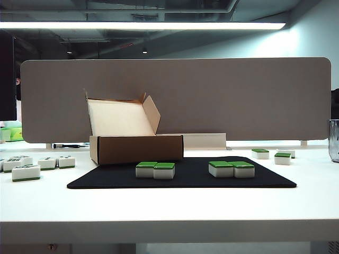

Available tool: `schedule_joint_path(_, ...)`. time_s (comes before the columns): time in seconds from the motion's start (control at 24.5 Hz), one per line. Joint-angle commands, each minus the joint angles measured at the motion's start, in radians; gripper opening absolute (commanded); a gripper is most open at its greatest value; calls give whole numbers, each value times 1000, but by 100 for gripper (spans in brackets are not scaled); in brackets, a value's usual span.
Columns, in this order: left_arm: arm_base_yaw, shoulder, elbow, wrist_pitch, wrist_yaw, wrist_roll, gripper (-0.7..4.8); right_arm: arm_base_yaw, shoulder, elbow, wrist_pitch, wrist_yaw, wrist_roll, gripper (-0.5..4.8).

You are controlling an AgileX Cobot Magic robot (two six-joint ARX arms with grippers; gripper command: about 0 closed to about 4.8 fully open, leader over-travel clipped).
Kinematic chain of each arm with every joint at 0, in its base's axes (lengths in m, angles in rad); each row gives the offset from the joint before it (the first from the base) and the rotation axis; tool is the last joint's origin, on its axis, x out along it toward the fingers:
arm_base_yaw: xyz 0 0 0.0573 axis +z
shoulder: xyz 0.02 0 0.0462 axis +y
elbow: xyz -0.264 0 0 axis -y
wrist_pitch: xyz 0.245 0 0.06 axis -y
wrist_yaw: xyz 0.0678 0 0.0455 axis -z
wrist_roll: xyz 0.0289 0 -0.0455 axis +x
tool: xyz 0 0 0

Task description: Pick up four mahjong tiles and put them into the paper box.

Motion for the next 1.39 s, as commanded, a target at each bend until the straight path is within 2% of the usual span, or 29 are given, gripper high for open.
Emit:
schedule_joint_path(0.04,1,1,-1,-14,3,1,49,0,-9,48,-32,0,-5,-2)
schedule_joint_path(0.2,1,1,-1,-14,3,1,49,1,-9,140,-114,-16,-4,-1)
schedule_joint_path(0.53,1,1,-1,-14,2,1,49,1,-8,378,-276,-126,4,-1)
schedule_joint_path(1.06,1,1,-1,-14,1,4,49,0,-8,658,-623,-407,57,-1)
schedule_joint_path(1.18,1,1,-1,-14,1,4,49,0,-8,713,-712,-408,56,-1)
schedule_joint_path(1.39,1,1,-1,-13,1,4,49,0,-8,758,-763,-427,56,-1)
